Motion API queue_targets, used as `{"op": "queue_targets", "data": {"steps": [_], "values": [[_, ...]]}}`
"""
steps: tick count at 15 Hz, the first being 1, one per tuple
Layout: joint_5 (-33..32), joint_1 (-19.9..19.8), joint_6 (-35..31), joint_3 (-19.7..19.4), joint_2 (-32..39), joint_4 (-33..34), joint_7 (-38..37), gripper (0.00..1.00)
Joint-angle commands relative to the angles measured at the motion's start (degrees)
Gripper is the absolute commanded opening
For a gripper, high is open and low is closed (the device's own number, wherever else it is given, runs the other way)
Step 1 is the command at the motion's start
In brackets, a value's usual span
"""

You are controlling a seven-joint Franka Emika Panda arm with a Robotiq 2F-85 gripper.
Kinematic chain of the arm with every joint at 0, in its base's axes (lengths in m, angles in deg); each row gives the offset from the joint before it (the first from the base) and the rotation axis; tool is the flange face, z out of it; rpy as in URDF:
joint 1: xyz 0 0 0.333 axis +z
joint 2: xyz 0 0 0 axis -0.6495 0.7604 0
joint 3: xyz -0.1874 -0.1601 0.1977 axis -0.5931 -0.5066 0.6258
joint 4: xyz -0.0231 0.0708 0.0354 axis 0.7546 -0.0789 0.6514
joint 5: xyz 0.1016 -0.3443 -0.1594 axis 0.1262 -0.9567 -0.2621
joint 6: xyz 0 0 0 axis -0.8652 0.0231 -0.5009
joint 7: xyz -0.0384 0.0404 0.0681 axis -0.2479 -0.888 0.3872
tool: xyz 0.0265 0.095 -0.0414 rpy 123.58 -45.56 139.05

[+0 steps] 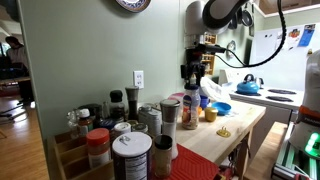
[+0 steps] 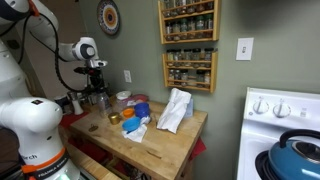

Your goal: Put the blue lid on the open container

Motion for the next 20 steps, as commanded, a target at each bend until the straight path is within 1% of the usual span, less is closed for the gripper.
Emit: {"op": "queue_targets", "data": {"steps": [1, 7, 12, 20], "values": [[0.3, 0.4, -0.7, -0.2, -0.6, -0.5, 0.0, 0.45], [1.9, 0.5, 0.3, -0.6, -3.1, -1.4, 0.8, 0.45], [3.1, 0.5, 0.4, -0.6, -2.7, -1.7, 1.5, 0.45], [3.0, 0.3, 0.5, -0.6, -2.7, -2.4, 1.2, 0.45]]}}
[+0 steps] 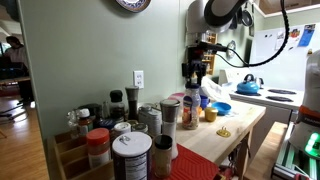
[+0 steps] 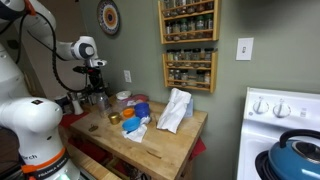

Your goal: Put the blue lid on the open container

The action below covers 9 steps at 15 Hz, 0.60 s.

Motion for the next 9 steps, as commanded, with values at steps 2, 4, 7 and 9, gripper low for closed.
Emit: {"op": "queue_targets", "data": {"steps": [2, 4, 7, 9], "values": [[0.9, 0.3, 0.3, -0.4, -0.9, -1.4, 0.6, 0.45], [0.8, 0.3, -0.2, -0.4, -0.8, -1.7, 0.6, 0.45], [0.7, 0.2, -0.6, -0.5, -0.9, -1.8, 0.5, 0.45], [1.0, 0.2, -1.3, -0.5, -1.0, -1.9, 0.5, 0.45]]}}
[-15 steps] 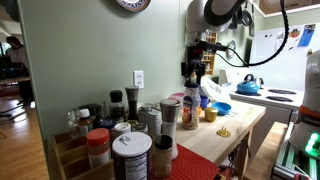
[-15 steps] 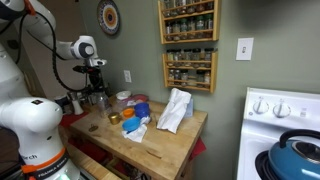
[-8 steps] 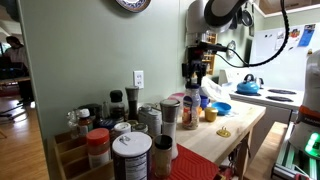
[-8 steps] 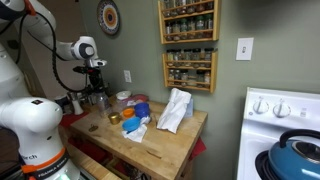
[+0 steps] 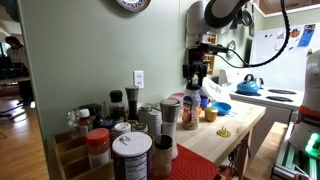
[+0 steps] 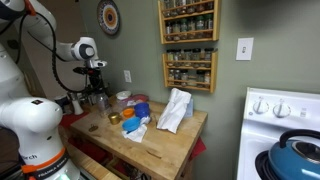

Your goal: Put the blue lid on the open container

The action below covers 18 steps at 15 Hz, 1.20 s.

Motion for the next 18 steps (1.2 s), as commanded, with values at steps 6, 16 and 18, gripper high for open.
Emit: {"op": "queue_targets", "data": {"steps": [6, 16, 18], "values": [[1.1, 0.3, -1.3, -0.4, -0.6, -0.9, 0.7, 0.45], [1.6, 0.5, -0.9, -0.3, -0.3, -0.6, 1.0, 0.45], [1.3, 0.5, -1.0, -0.2, -0.3, -0.6, 0.8, 0.45]]}}
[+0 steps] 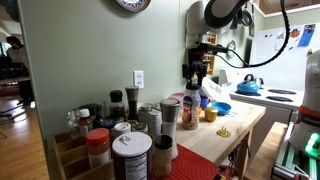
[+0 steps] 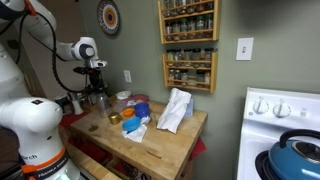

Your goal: Put the blue lid on the open container

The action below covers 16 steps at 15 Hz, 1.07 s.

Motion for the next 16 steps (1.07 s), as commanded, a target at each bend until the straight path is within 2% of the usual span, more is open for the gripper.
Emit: {"op": "queue_targets", "data": {"steps": [1, 16], "values": [[0.7, 0.4, -0.5, -0.1, -0.3, -0.6, 0.4, 0.45], [0.5, 0.7, -0.5, 0.3, 0.4, -0.3, 0.0, 0.45]]}}
